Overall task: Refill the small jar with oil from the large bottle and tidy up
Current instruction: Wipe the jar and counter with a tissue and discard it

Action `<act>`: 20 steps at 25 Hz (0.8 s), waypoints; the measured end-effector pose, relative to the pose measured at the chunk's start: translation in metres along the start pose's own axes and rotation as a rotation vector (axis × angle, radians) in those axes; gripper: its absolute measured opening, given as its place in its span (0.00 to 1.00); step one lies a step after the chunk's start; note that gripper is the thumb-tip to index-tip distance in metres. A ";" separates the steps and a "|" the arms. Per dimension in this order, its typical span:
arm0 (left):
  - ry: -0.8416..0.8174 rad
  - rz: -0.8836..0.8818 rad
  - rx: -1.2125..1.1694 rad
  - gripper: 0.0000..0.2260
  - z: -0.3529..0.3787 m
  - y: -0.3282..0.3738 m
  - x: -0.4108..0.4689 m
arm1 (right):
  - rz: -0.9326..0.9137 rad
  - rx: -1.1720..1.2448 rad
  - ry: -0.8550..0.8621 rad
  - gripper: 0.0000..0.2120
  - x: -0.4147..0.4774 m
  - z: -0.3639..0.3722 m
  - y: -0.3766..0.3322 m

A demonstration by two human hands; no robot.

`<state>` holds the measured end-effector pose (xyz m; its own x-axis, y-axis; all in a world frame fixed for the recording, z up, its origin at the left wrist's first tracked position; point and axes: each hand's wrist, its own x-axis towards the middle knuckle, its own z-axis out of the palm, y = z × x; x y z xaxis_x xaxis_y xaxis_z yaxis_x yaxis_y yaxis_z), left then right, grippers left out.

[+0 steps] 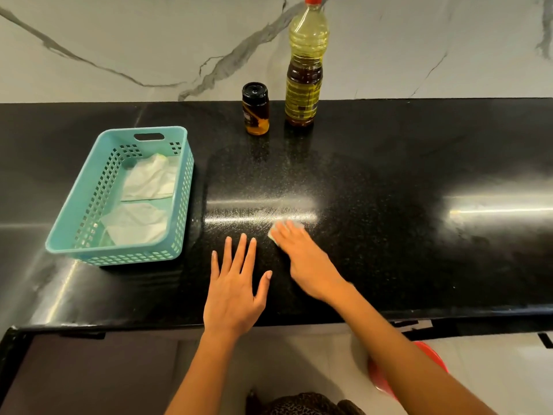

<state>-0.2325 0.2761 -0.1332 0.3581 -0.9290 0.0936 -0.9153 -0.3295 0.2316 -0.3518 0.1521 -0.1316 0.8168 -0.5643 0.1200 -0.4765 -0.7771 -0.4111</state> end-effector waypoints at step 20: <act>0.045 0.037 0.184 0.29 -0.005 -0.001 -0.007 | 0.150 -0.044 0.200 0.20 -0.135 -0.036 -0.002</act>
<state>-0.2328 0.2835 -0.1293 0.3280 -0.9338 0.1429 -0.9447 -0.3247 0.0469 -0.4727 0.2195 -0.1146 0.6572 -0.7149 0.2387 -0.6050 -0.6893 -0.3986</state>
